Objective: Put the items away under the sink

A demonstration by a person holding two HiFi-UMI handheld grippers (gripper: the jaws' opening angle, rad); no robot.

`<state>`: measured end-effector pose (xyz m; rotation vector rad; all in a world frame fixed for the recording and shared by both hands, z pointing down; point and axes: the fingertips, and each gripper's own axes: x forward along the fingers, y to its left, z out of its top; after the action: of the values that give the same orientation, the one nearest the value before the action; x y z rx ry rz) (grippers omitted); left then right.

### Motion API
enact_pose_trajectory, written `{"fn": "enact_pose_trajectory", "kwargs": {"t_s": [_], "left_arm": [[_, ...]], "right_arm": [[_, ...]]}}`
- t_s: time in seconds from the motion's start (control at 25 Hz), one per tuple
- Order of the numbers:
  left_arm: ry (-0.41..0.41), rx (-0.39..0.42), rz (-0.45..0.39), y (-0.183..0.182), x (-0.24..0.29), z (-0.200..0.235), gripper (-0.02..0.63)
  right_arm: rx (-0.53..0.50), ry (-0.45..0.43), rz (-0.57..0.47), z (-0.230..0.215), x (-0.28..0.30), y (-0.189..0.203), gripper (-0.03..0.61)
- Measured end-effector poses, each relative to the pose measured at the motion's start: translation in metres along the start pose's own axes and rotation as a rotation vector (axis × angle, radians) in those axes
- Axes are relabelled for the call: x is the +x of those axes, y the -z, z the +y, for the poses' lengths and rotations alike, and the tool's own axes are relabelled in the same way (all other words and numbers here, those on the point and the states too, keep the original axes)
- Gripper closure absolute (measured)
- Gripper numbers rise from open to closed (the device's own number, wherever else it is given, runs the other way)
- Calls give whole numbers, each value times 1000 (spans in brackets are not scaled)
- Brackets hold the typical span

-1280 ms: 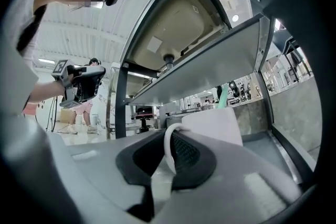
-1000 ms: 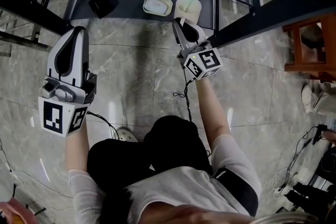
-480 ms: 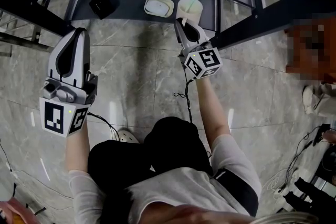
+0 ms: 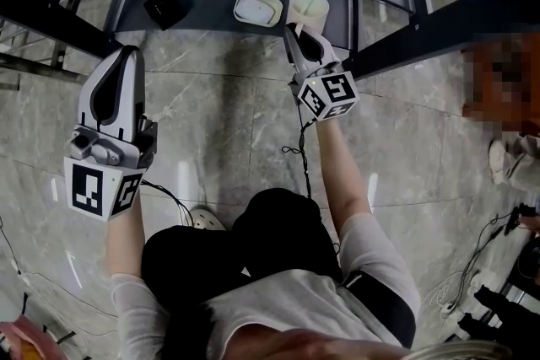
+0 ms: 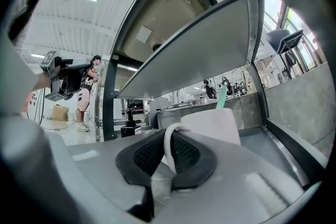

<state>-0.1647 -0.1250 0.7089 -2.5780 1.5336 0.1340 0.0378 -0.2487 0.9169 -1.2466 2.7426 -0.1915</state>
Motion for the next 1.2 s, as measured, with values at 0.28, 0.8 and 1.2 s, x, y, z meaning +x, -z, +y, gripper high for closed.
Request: {"fn": "enact_pose_trajectory", "kwargs": {"t_s": [0.28,0.8,1.2], "left_arm": [[-2,-4,5,3,0,1,606],[4,-10,4,4,-1,-1,606],[1,-8,5,1,-3,-1,606]], "right_arm": [[6,15,4,-7,-1,3,548],[0,38,40,-10,-9,12,548],[-43,57,91,-18,-8,20,549]]}}
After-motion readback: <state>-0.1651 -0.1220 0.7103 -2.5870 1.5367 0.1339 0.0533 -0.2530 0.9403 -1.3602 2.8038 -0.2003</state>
